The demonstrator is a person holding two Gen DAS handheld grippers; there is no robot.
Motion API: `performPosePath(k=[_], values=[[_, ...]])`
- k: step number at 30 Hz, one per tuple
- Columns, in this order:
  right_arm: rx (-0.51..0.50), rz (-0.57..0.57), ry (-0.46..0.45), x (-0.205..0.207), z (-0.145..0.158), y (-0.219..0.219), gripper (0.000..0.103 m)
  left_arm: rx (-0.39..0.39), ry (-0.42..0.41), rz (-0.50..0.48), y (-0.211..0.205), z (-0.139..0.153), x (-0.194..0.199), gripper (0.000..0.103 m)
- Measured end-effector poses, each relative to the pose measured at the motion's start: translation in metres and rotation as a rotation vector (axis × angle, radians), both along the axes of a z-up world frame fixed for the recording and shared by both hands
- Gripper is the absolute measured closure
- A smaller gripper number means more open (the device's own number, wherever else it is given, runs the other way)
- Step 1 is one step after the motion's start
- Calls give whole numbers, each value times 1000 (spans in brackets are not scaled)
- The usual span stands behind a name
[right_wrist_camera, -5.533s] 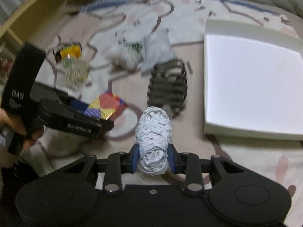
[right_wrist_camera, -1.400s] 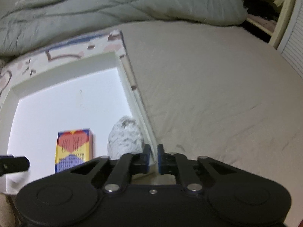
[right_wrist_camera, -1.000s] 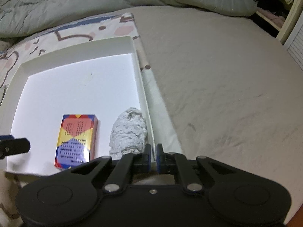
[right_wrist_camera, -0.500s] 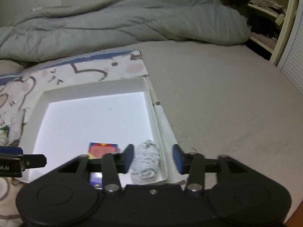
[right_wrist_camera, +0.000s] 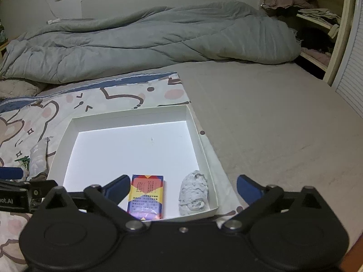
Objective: Organize objects
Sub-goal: 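Withdraw both grippers from the tray toward the remaining items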
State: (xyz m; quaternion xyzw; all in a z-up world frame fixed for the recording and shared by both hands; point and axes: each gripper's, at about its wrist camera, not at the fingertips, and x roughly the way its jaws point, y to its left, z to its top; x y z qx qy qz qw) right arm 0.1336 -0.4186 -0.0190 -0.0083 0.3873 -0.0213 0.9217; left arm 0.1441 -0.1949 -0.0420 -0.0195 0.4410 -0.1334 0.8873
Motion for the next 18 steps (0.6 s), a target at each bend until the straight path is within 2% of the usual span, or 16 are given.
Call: performPosePath(k=[18], values=[[1,14,-18,0,11,25,0,42,-50,99,65,31,-1,0]])
